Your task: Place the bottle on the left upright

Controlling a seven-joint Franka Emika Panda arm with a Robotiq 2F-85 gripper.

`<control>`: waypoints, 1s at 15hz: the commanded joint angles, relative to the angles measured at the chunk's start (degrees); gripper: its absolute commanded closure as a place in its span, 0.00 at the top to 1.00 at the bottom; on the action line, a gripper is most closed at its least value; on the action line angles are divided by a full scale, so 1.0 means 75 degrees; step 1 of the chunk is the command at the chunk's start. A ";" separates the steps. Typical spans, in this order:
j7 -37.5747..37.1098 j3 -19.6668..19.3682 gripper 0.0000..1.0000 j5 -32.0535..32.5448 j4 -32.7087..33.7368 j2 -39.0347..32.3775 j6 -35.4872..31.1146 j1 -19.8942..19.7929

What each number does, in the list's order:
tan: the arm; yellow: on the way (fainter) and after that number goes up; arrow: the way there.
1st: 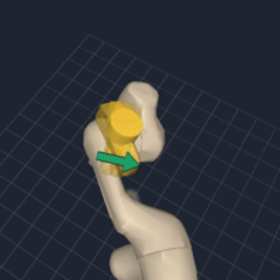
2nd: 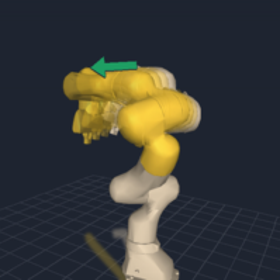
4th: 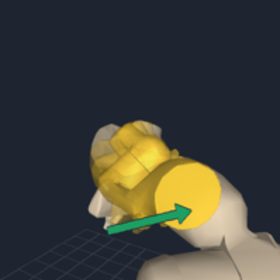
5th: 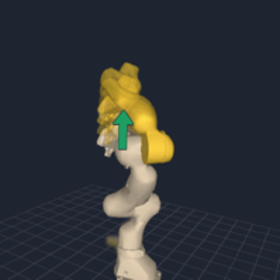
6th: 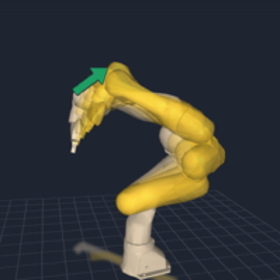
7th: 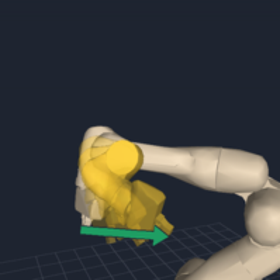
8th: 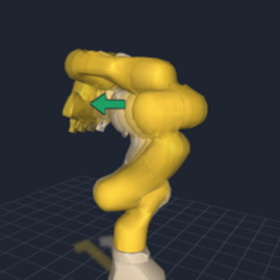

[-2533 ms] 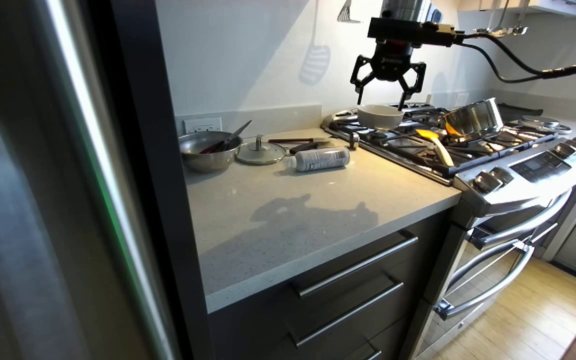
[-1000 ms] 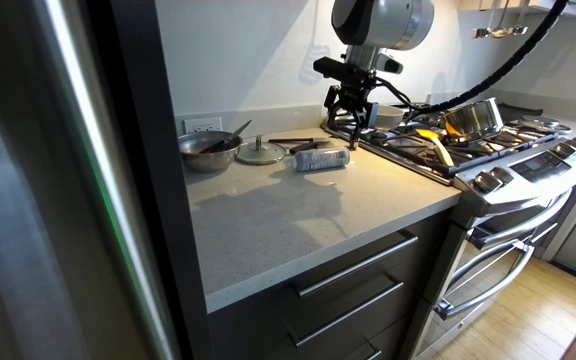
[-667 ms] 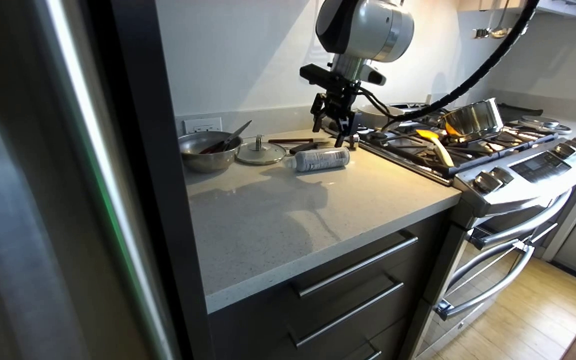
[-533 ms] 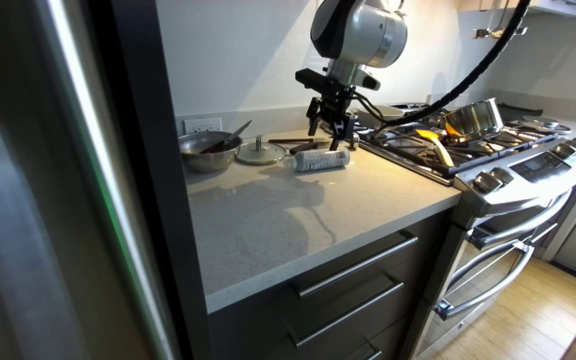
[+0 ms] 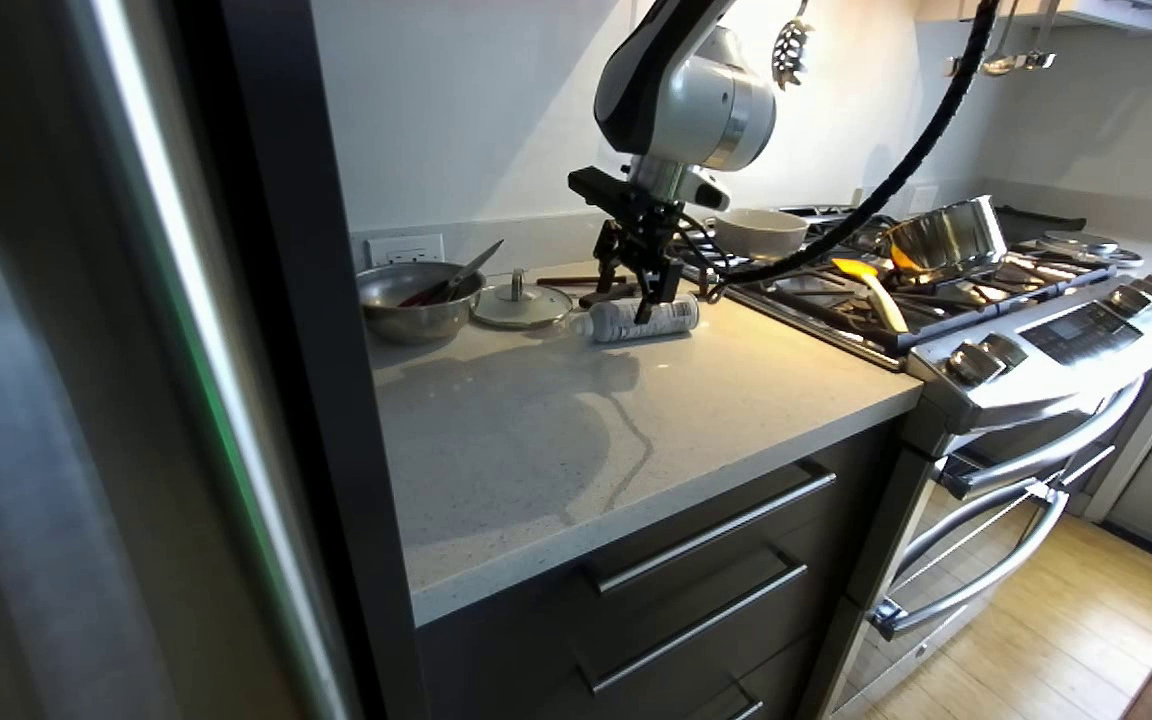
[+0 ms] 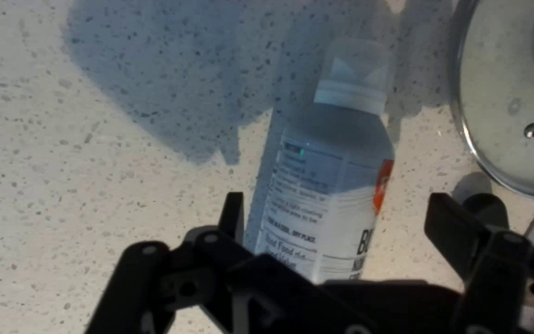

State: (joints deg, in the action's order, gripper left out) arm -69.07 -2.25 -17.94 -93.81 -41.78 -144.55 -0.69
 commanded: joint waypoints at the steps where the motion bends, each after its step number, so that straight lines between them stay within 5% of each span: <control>1: -0.0189 0.0034 1.00 -0.0228 0.0559 -0.0474 0.0179 0.0010; 4: -0.0148 0.0101 0.99 -0.0290 0.0769 -0.0665 0.0262 -0.0030; 6: -0.0147 0.0091 0.75 -0.0275 0.0854 -0.0743 0.0315 -0.0021; 11: -0.0103 0.0090 0.38 -0.0261 0.0938 -0.0769 0.0556 -0.0052; 15: 0.0056 0.0200 0.38 -0.0357 0.0844 -0.0616 0.0724 -0.0165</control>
State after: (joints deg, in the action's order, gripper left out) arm -69.68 -1.64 -18.87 -88.25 -46.54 -141.58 -0.82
